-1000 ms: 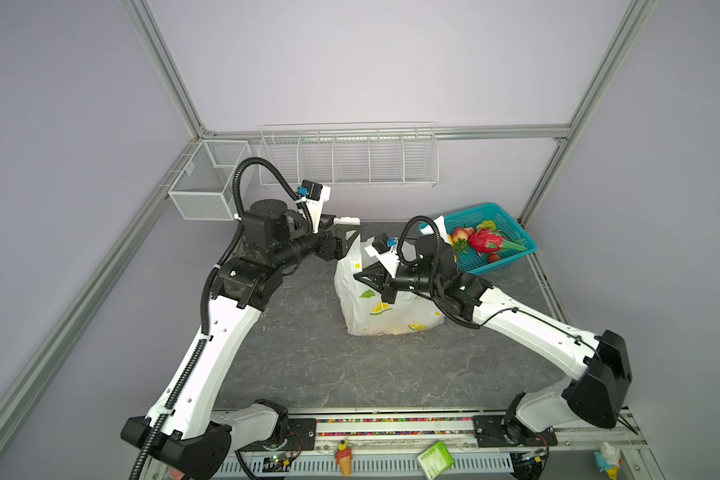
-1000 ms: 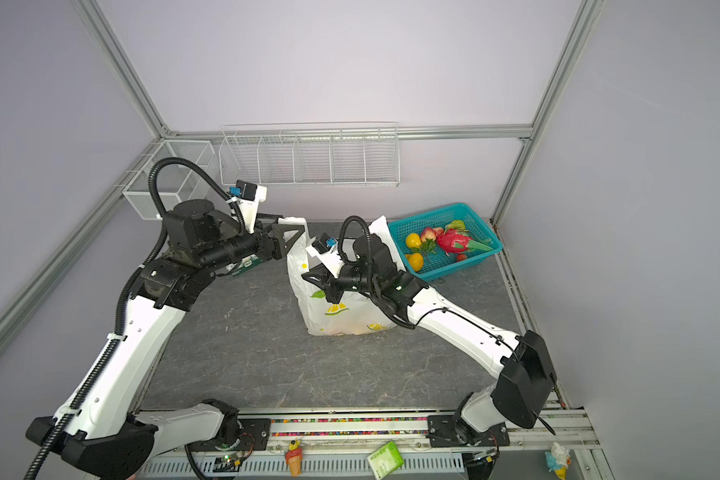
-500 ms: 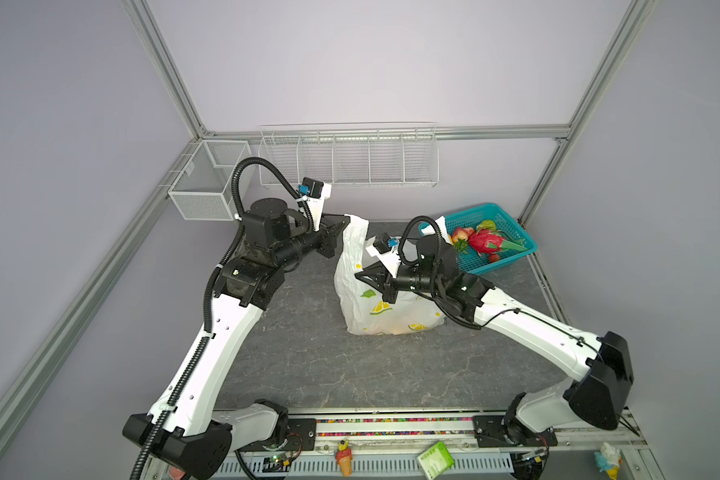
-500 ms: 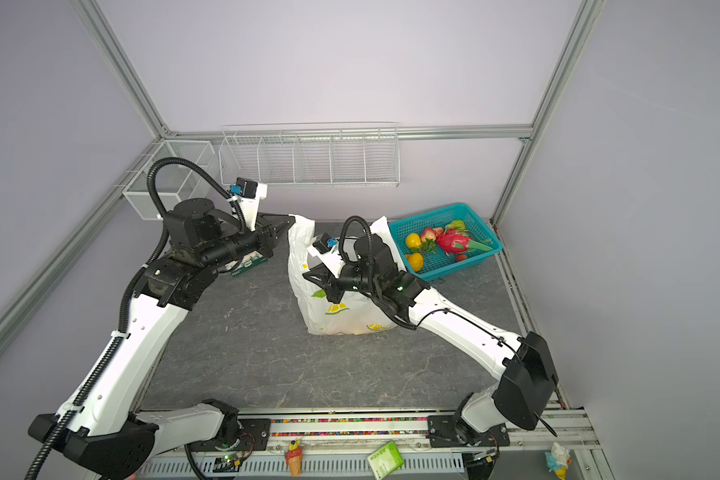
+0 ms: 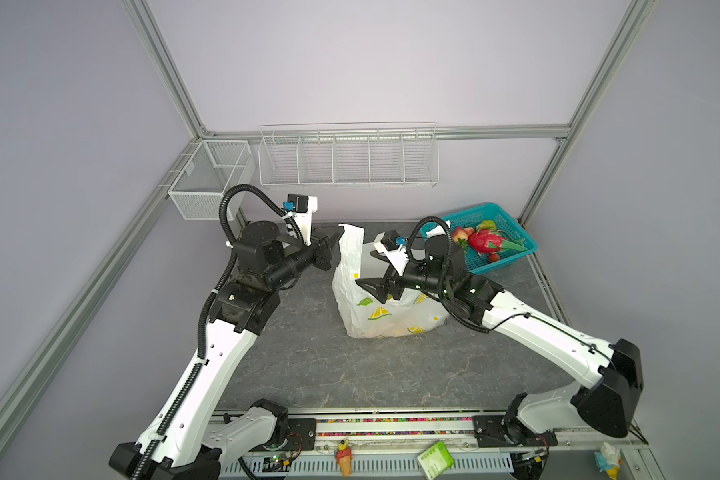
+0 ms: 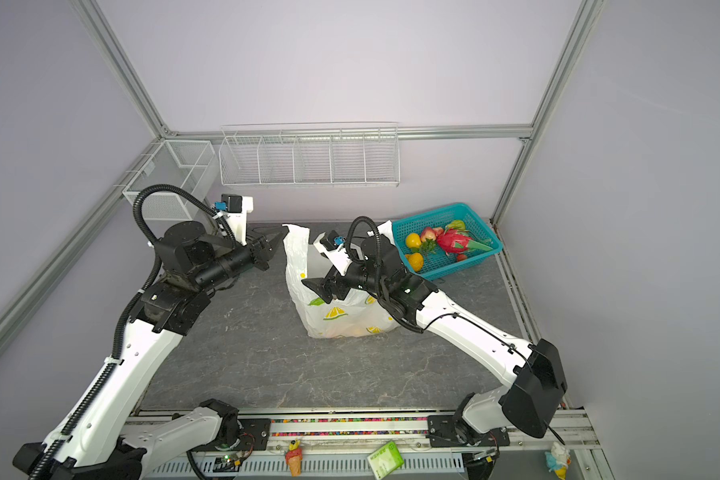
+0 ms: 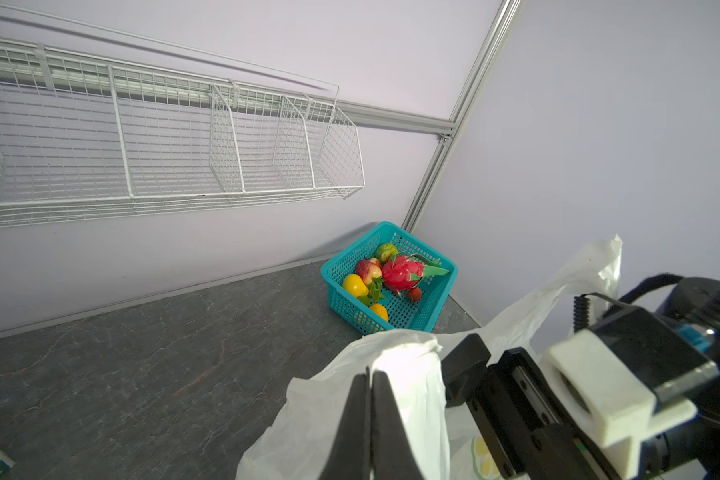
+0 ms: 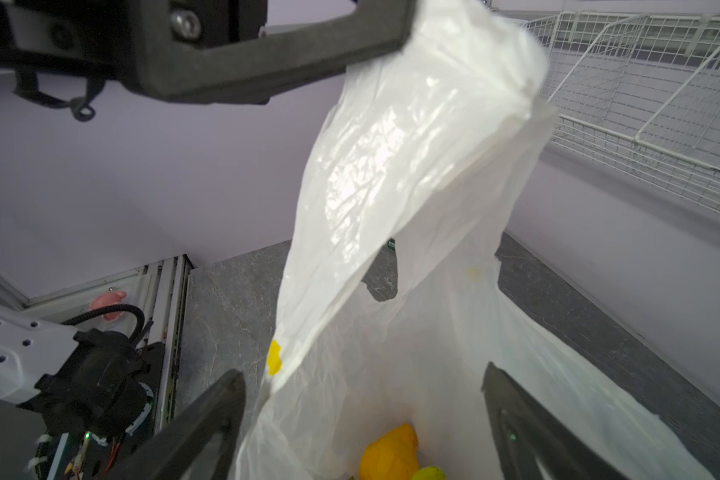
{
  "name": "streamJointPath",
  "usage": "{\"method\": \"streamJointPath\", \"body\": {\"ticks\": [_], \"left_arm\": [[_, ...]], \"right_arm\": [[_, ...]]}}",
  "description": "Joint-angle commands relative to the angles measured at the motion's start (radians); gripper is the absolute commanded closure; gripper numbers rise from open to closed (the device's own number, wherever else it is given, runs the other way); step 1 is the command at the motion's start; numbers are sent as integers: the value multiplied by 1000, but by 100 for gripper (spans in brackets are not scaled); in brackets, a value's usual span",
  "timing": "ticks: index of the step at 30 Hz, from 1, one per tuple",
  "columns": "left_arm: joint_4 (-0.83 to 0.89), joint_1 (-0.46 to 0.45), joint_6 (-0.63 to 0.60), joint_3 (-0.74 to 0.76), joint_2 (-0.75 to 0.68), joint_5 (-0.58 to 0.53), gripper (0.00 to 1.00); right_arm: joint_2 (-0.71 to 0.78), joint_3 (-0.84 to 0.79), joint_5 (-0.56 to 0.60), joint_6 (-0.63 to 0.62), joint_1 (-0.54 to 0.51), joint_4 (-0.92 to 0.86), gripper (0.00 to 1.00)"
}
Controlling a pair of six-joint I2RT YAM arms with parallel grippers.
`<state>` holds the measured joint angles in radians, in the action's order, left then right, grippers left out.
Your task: Place the fake fruits into the plastic bag and tie a complex knot
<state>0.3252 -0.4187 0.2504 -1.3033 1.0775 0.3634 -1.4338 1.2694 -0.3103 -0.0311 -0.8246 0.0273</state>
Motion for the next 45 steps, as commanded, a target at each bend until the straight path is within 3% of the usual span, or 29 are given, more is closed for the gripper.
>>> {"method": "streamJointPath", "body": {"ticks": [1,11,14,19,22,24,26,29,31,37,39,42,45], "left_arm": [[-44,6,49,13,-26,-9,100],[-51,5,102,19,-64,17,100],[-61,6,149,20,-74,-20,100],[-78,7,197,34,-79,-38,100],[-62,12,150,33,-79,-66,100],[-37,15,74,31,-83,-80,99],[-4,16,-25,31,-85,-84,69],[34,15,-144,38,-94,-16,44],[60,15,-202,37,-93,48,35],[140,15,-320,-27,-30,57,24],[163,16,-317,-66,9,127,22],[143,15,-261,-109,63,260,22],[91,15,-192,-122,96,330,30]], "right_arm": [[-33,20,-33,33,-1,121,12],[-186,134,-43,14,16,221,11],[-230,114,-118,30,37,303,3],[-257,31,-214,88,51,439,56],[-239,-18,-219,93,53,459,77],[-223,-42,-232,95,52,456,86],[-203,-63,-248,91,52,444,91],[-173,-83,-266,72,53,410,92],[-162,-88,-288,69,57,394,93],[-144,-95,-355,51,67,371,93],[-139,-97,-369,45,71,362,93],[-130,-103,-372,33,77,342,93],[-117,-113,-369,21,86,316,93]]}}
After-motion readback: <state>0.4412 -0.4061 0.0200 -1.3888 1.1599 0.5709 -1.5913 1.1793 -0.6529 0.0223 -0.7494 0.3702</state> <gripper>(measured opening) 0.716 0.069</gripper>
